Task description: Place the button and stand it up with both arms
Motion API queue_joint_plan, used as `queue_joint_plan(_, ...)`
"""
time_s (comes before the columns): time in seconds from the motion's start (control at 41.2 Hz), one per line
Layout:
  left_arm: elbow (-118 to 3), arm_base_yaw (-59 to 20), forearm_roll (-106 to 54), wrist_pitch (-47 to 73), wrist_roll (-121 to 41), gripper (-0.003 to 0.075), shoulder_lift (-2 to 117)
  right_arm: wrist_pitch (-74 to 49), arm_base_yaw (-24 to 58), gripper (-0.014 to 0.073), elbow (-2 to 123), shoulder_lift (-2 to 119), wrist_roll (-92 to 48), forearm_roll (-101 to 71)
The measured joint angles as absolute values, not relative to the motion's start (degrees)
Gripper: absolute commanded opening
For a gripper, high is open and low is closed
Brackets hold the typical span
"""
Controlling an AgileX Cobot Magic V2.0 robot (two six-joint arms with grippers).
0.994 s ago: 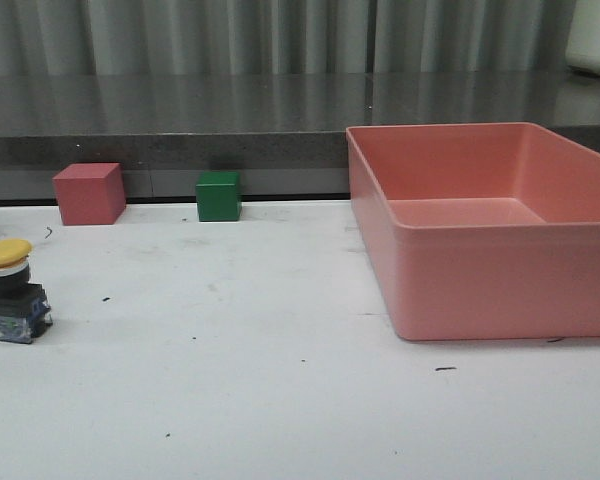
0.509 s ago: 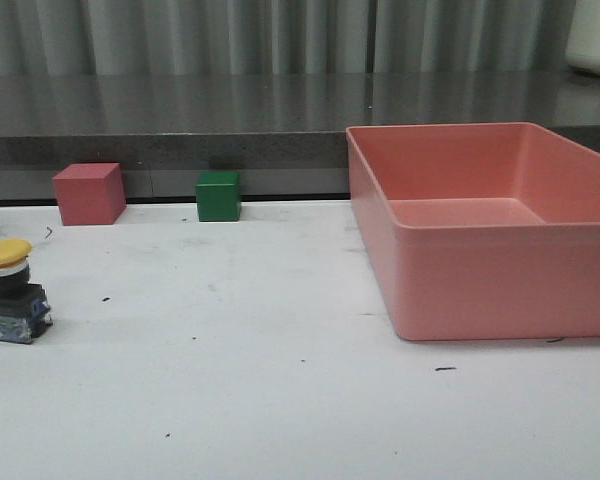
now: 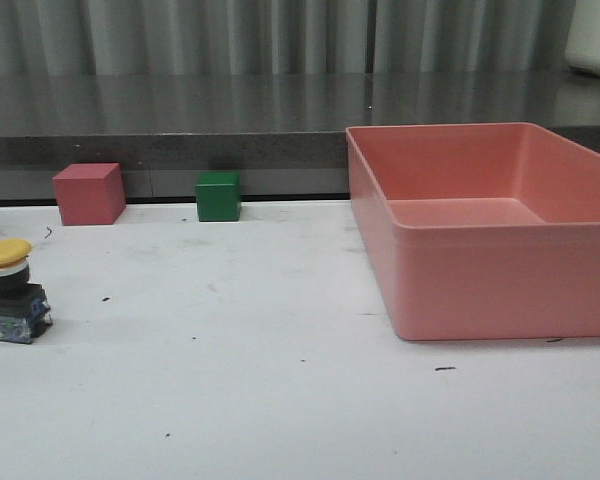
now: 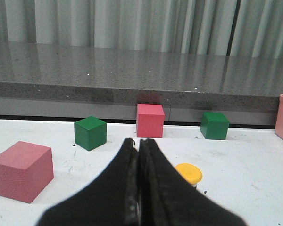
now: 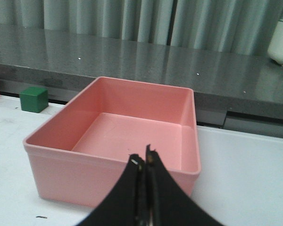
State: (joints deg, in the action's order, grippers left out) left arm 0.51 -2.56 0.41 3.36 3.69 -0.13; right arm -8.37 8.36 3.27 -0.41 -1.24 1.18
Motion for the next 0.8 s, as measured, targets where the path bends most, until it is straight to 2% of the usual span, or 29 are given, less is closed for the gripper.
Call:
queue_joint_plan(0.291, 0.5, -2.6, 0.4, 3.4, 3.7, -0.0020, -0.1, -2.8, 2.9, -0.0118, -1.6, -0.5, -1.2, 0.4)
queue_joint_plan(0.8, 0.5, -2.6, 0.4, 3.4, 3.7, -0.0020, -0.1, -2.4, 3.6, -0.0118, -1.6, -0.5, -1.2, 0.4)
